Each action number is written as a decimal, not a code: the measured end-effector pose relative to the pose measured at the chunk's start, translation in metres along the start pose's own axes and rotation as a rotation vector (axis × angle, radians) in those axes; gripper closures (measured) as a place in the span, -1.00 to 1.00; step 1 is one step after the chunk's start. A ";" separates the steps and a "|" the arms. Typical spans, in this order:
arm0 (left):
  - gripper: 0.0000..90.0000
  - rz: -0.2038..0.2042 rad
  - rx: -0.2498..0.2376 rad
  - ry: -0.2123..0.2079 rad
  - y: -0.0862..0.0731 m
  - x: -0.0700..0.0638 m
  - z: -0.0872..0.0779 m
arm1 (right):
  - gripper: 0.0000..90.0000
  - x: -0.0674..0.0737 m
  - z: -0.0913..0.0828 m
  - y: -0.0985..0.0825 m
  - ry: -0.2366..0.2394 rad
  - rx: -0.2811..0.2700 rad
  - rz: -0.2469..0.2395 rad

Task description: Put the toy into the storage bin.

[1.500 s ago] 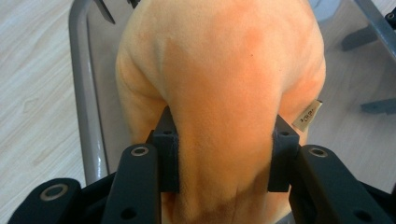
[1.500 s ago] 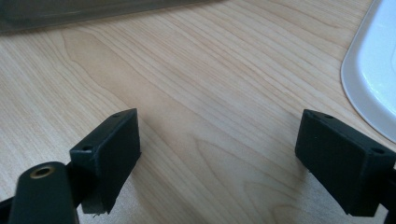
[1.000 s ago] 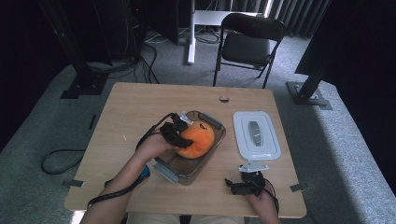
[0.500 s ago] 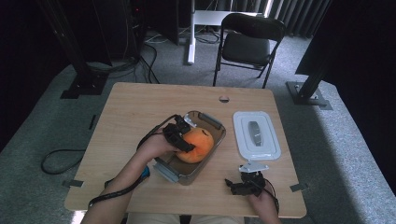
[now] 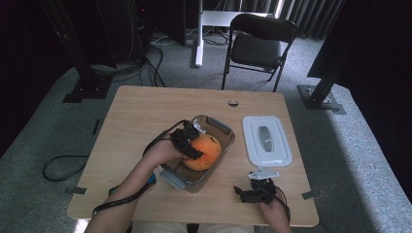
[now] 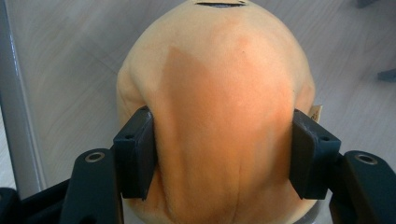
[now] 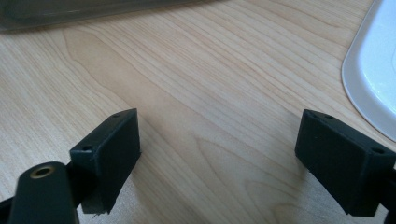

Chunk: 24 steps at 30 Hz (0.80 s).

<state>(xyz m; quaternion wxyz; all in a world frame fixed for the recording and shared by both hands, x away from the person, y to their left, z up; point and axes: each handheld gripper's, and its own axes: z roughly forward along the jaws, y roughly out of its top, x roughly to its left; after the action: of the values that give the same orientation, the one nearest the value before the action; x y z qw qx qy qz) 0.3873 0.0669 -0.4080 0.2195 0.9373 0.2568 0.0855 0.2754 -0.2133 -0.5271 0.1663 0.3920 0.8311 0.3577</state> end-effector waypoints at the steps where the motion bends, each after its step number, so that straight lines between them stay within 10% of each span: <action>1: -0.19 0.000 0.001 -0.001 0.000 0.000 0.000 | -0.70 0.000 0.000 0.000 0.000 0.000 0.000; 24: -0.97 -0.038 -0.098 -0.038 -0.003 -0.002 -0.020 | -0.70 0.000 0.000 0.000 -0.001 -0.001 0.000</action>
<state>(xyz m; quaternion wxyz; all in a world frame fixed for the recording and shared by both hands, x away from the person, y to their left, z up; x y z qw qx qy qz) 0.3783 0.0754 -0.3917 0.2715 0.9218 0.2660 0.0757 0.2754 -0.2131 -0.5272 0.1668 0.3923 0.8308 0.3577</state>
